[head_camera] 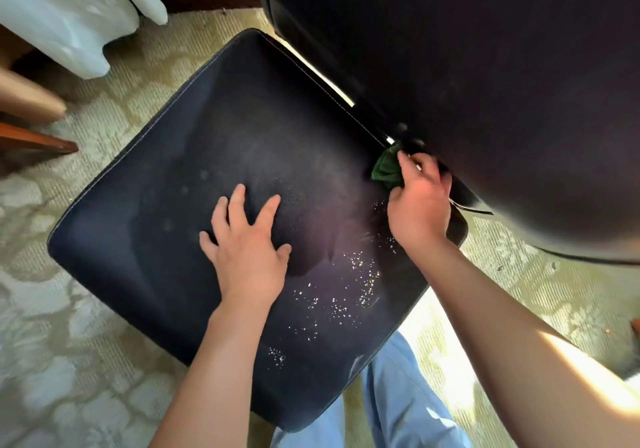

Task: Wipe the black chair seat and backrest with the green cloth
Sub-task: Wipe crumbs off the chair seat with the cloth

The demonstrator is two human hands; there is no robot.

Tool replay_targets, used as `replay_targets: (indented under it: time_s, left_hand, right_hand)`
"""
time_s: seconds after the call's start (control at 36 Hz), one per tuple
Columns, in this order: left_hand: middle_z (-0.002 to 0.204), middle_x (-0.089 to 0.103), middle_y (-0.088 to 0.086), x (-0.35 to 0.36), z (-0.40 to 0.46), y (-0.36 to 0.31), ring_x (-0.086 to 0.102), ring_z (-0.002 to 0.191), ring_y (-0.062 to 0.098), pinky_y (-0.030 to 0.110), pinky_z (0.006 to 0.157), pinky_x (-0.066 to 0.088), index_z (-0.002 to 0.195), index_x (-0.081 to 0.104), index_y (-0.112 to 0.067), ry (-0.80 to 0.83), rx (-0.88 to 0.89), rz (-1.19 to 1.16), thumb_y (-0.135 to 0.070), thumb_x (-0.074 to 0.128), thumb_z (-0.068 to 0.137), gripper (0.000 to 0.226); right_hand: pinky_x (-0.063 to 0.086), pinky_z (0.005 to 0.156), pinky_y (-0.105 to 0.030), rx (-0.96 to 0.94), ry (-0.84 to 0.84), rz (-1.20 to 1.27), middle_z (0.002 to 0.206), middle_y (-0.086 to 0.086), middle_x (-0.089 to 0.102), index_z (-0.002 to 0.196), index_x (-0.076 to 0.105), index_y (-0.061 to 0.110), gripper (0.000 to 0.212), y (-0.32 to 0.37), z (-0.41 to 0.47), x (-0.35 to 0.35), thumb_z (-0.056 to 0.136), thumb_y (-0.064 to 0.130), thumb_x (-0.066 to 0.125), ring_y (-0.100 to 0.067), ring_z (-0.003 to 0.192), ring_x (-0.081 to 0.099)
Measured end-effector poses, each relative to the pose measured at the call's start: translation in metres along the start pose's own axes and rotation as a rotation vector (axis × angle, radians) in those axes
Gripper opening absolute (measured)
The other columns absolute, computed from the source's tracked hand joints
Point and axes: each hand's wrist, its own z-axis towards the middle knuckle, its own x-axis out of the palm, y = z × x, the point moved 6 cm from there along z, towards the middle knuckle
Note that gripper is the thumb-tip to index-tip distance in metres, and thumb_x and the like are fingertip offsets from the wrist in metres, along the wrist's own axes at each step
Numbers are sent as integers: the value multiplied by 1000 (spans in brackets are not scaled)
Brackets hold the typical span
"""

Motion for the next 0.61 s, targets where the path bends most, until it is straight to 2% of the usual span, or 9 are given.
replay_targets:
  time_s: [0.14,0.28,0.39,0.44,0.53,0.61]
  left_hand:
    - [168,2,1,5,-1,2,4,153,29,65,116,20,152,32,-44,-13,13,32,-42,75,86,79]
    - [168,-1,1,8,-2,2,1,154,29,65,117,19,154,29,-44,-18,13,45,-43,72,89,78]
    - [168,-6,-2,6,-2,3,-3,155,27,62,119,16,154,24,-47,6,3,50,-45,69,90,78]
    - [168,-6,-3,4,-2,3,-3,155,25,61,120,17,154,23,-47,12,1,57,-44,68,91,78]
    - [168,-3,-2,3,-3,2,-1,154,26,61,119,20,154,26,-45,3,-6,60,-40,69,91,76]
    - [168,0,1,7,-10,-5,3,153,28,60,117,23,153,30,-43,-12,1,67,-39,69,91,73]
  right_hand:
    - [42,84,-33,-72,69,3,133,4,47,134,57,25,51,6,3,4,87,6,52,-34,113,46]
    - [52,73,-38,-356,210,34,121,6,53,124,64,28,52,31,-39,17,80,5,52,-28,97,46]
    - [53,73,-39,-480,323,107,116,10,56,121,66,31,51,34,-74,25,79,7,50,-23,97,47]
    - [51,81,-38,-400,233,205,115,9,58,121,67,28,53,19,-70,13,77,6,48,-24,98,50]
    - [38,89,-25,-184,11,274,118,1,59,125,66,20,55,-24,-56,-9,76,3,47,-29,104,53]
    - [39,94,-28,-31,-130,271,121,-6,57,126,65,15,55,-66,-48,-21,76,3,44,-32,108,52]
